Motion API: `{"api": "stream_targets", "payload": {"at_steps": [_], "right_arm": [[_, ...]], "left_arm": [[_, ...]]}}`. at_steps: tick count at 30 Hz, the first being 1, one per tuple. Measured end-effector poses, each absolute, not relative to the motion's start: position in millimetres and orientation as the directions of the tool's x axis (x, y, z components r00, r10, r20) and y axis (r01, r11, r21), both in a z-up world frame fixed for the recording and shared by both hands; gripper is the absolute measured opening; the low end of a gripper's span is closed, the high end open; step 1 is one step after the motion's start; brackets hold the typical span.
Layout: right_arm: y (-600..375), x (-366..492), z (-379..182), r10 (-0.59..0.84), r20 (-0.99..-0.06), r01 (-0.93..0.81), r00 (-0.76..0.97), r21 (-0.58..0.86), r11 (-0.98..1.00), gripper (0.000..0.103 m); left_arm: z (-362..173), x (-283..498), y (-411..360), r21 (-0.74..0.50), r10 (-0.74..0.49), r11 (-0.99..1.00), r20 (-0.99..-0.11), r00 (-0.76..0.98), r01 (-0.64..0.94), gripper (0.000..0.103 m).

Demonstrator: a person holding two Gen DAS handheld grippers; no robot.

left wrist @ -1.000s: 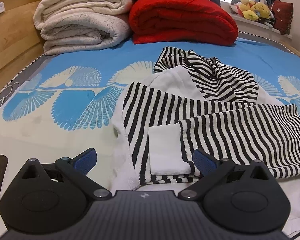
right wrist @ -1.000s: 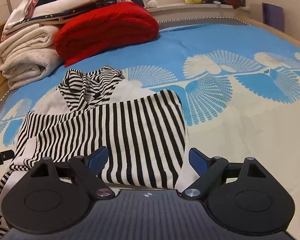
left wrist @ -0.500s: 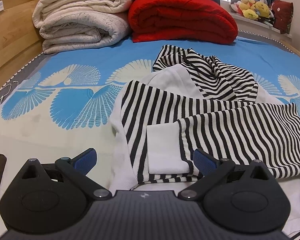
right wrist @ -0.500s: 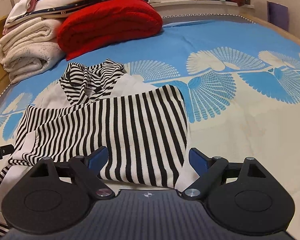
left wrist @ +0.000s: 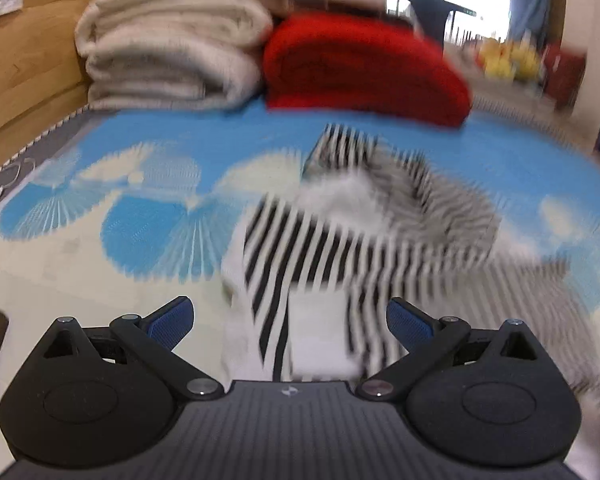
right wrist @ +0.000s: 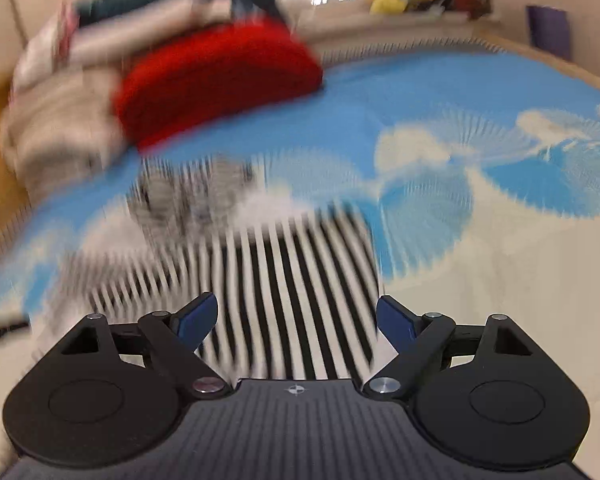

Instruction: Fold small clothes

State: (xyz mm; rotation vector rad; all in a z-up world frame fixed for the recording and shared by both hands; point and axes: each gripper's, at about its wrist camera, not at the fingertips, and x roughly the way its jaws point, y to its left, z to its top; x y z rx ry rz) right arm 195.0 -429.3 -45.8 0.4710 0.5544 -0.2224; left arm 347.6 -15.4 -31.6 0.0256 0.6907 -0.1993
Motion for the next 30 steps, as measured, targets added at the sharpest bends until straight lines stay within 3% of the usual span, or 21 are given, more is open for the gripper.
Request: {"api": "stream_targets", "payload": {"at_steps": [4,8,11,14,16,23,24,25,26,27,30], "right_arm": [[-463,236,28,-0.051,-0.43,0.272,0.901,0.472,0.838,0.089],[-477,339,63,-0.036,-0.416,0.267,0.909,0.512,0.816,0.095],[-476,443,35,-0.008,-0.526,0.314,0.851,0.497,0.809,0.096],[-468,520,-20,-0.039,-0.654,0.428,0.756,0.449,0.784,0.096],[-458,554,-54,-0.04,-0.687,0.443,0.725,0.422,0.791,0.096],[-408,648,-134,-0.064,-0.766,0.35,0.64,0.216,0.912,0.096],[-399,655,-145,-0.082,-0.778,0.315,0.623,0.153,0.936,0.087],[-392,661,-152,-0.097,-0.787,0.268,0.609,0.089,0.959,0.037],[-387,666,-156,-0.131,-0.796,0.234,0.59,0.014,0.972,0.002],[-387,658,-149,-0.17,-0.755,0.253,0.633,-0.006,0.967,0.006],[-411,614,-97,-0.161,-0.57,0.316,0.805,0.182,0.931,0.006]], "left_arm": [[29,375,6,-0.15,-0.24,0.971,-0.527,0.815,0.188,0.103],[66,454,-16,-0.18,-0.248,0.967,-0.502,0.829,0.18,0.103],[49,541,-53,-0.243,-0.308,0.95,-0.613,0.728,0.197,0.103],[1,613,-87,-0.349,-0.367,0.924,-0.701,0.612,0.155,0.103],[-34,650,-108,-0.394,-0.386,0.913,-0.742,0.548,0.109,0.103],[-105,732,-156,-0.364,-0.314,0.931,-0.814,0.489,-0.008,0.103],[-113,737,-159,-0.33,-0.283,0.944,-0.833,0.476,-0.017,0.101],[-119,740,-164,-0.28,-0.234,0.96,-0.838,0.493,-0.02,0.082],[-120,739,-166,-0.248,-0.216,0.969,-0.826,0.52,0.008,0.02],[-117,740,-168,-0.244,-0.227,0.969,-0.815,0.533,0.039,0.003],[-72,715,-156,-0.416,-0.413,0.896,-0.643,0.645,0.158,0.004]]}}
